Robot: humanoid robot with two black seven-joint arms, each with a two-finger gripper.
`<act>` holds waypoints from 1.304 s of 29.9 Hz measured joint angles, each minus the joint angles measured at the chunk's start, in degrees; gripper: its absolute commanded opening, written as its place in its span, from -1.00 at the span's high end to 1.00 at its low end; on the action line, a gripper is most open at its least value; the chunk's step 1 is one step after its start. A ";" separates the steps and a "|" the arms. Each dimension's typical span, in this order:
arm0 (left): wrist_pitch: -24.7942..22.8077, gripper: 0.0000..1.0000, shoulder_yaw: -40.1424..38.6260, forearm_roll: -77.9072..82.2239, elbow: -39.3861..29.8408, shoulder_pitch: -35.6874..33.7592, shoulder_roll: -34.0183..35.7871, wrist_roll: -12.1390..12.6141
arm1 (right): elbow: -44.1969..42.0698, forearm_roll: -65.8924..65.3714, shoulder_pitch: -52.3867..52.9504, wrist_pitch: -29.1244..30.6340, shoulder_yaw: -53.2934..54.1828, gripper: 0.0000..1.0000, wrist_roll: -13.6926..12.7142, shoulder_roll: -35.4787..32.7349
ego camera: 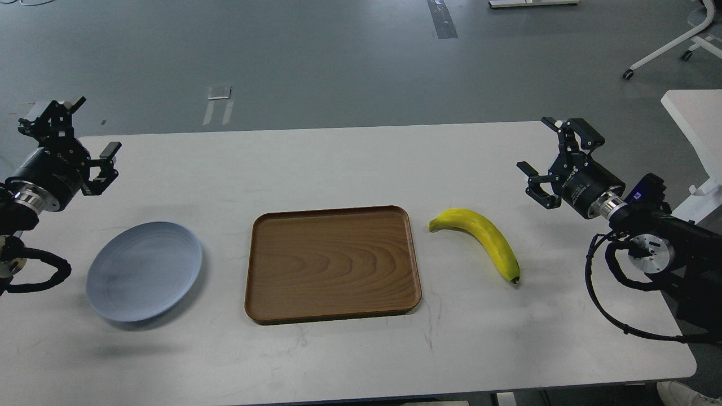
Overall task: Place banana on plate with both arms
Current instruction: 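Move the left gripper down toward the rim of the blue plate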
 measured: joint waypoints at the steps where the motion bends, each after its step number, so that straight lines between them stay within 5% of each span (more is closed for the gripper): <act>1: 0.00 -1.00 0.00 -0.01 0.00 0.05 0.00 0.00 | -0.01 0.00 0.00 0.00 0.00 -1.00 0.00 0.00; 18: 0.01 -1.00 -0.15 0.56 1.43 -1.49 4.43 0.00 | 0.10 -0.06 0.73 0.00 -0.52 -1.00 0.00 -0.21; 24: 0.00 -1.00 -0.04 11.81 -0.52 -4.75 7.55 0.00 | 0.11 -0.30 0.97 0.00 -0.79 -1.00 0.00 -0.25; 35: -0.03 -1.00 0.16 56.76 -32.51 -6.73 21.64 -0.01 | 0.03 -0.79 1.18 0.00 -0.90 -1.00 0.00 -0.13; 39: -0.02 -1.00 1.60 79.94 -37.52 -5.51 22.51 -0.01 | 0.18 -0.91 1.41 0.00 -0.90 -1.00 0.00 -0.13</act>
